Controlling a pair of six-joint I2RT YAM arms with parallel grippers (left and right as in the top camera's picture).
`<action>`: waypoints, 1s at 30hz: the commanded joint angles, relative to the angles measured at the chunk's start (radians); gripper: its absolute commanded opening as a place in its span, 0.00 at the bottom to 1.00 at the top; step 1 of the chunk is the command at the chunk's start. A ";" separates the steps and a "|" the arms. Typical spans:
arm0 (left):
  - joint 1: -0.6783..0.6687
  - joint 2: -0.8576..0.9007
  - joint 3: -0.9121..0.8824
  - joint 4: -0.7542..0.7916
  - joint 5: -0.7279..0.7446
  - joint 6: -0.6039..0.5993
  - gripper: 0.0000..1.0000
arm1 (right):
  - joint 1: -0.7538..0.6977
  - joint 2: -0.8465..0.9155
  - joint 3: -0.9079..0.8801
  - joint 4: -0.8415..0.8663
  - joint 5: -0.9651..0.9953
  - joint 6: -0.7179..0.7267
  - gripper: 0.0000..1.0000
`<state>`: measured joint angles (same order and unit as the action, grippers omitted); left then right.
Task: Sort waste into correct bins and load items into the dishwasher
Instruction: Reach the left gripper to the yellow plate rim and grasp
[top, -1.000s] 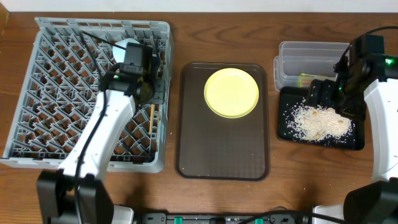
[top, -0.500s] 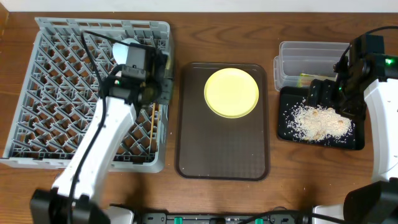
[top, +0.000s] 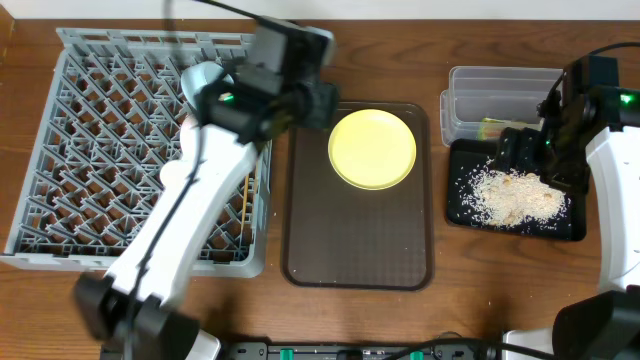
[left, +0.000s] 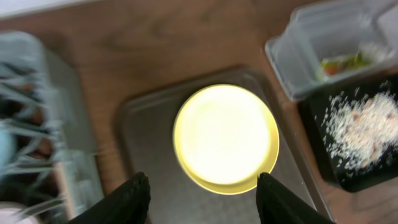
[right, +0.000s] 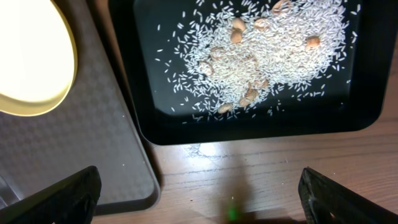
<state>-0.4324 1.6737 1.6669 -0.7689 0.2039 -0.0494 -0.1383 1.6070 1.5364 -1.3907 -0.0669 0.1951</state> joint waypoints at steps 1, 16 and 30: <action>-0.068 0.122 0.002 0.023 0.005 0.014 0.57 | -0.031 -0.021 0.014 -0.002 0.018 0.028 0.99; -0.331 0.461 0.002 0.105 -0.119 0.166 0.66 | -0.104 -0.021 0.014 -0.006 0.018 0.036 0.99; -0.359 0.576 -0.014 0.073 -0.259 0.169 0.38 | -0.104 -0.021 0.014 -0.010 0.018 0.032 0.99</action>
<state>-0.7948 2.2265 1.6669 -0.6773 0.0147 0.1112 -0.2375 1.6070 1.5364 -1.3983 -0.0521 0.2199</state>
